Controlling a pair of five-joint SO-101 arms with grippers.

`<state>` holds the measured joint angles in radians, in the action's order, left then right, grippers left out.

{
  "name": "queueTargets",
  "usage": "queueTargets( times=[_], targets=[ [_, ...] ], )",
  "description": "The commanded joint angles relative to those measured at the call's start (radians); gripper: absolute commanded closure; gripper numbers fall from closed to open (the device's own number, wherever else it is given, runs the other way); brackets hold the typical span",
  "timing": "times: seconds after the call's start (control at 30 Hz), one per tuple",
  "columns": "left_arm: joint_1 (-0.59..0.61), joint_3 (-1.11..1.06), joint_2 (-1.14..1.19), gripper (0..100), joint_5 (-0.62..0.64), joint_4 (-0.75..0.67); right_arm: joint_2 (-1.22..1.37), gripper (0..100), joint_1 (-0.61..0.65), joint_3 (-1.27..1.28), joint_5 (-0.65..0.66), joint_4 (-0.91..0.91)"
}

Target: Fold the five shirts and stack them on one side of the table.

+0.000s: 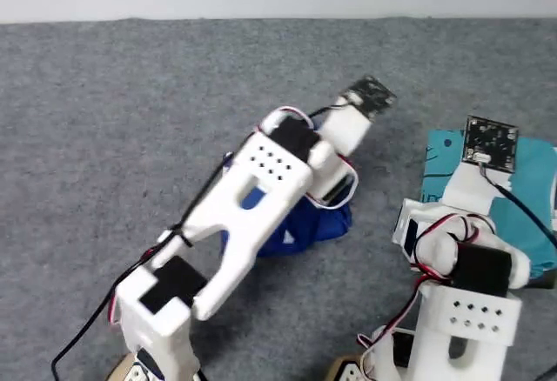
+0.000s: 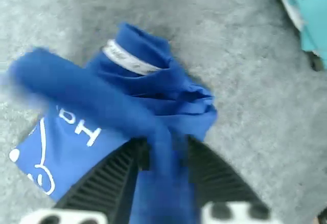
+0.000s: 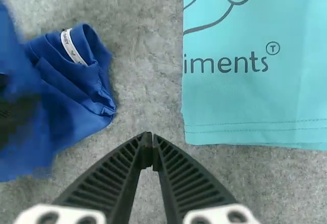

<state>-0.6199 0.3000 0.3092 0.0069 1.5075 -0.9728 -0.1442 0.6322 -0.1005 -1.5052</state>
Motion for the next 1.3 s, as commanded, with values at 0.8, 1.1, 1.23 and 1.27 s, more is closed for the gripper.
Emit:
queueTargets(
  times=[0.8,1.1,1.23,1.27],
  targets=[
    [0.284,-0.214,-0.135,99,-0.028,0.241,-0.019,99.0,-0.012,-0.009,-0.002,-0.004],
    [0.278,-0.608,-0.181,99,-0.023,0.034,-0.019,99.0,-0.012,-0.009,-0.002,0.004],
    [0.281,-0.743,-0.18,99,-0.023,-0.074,-0.01,99.0,-0.012,-0.009,-0.002,0.004],
    [0.285,-0.756,-0.181,99,-0.023,-0.084,-0.01,99.0,-0.012,-0.009,-0.002,0.008]
  ],
)
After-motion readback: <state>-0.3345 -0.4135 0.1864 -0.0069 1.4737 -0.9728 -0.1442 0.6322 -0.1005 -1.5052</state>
